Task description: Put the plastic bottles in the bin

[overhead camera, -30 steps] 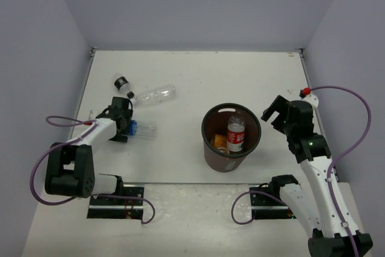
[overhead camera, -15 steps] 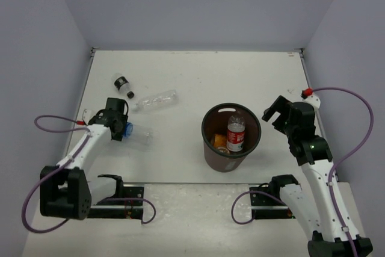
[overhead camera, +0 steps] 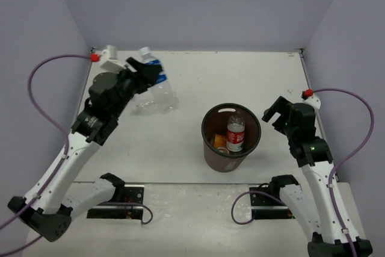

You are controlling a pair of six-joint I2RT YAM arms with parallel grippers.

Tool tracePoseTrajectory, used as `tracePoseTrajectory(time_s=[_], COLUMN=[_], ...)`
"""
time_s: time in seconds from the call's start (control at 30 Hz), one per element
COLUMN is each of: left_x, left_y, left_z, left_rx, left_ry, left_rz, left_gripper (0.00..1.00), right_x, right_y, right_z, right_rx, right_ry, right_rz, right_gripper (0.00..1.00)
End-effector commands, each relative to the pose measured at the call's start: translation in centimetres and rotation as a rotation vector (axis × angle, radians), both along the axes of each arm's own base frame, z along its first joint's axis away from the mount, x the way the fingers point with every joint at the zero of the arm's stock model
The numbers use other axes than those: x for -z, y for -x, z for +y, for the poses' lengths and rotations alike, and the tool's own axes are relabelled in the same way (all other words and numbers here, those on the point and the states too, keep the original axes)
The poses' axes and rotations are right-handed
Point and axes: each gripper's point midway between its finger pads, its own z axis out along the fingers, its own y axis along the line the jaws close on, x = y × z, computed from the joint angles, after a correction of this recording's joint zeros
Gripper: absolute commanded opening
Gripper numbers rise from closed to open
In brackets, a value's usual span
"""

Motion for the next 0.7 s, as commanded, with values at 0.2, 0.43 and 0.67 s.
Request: tracePoseTrajectory(time_s=[0.2, 0.43, 0.67], left_x=[-10.3, -7.5, -3.0], left_y=[10.1, 12.2, 12.2], left_z=[-24.0, -27.6, -29.0], left_rx=[0.752, 0.796, 0.818], left_ry=[-0.368, -0.507, -0.496], left_rz=[-0.630, -0.629, -0.569], left_gripper=[0.32, 0.37, 0.41], right_x=[0.0, 0.4, 0.9], right_y=[-0.5, -0.6, -0.8], right_z=[0.0, 0.0, 0.4], right_rx=[-0.015, -0.021, -0.043], right_ry=[0.017, 0.021, 0.019], right_rz=[-0.011, 0.002, 0.022], right_gripper=[0.99, 0.99, 0.99])
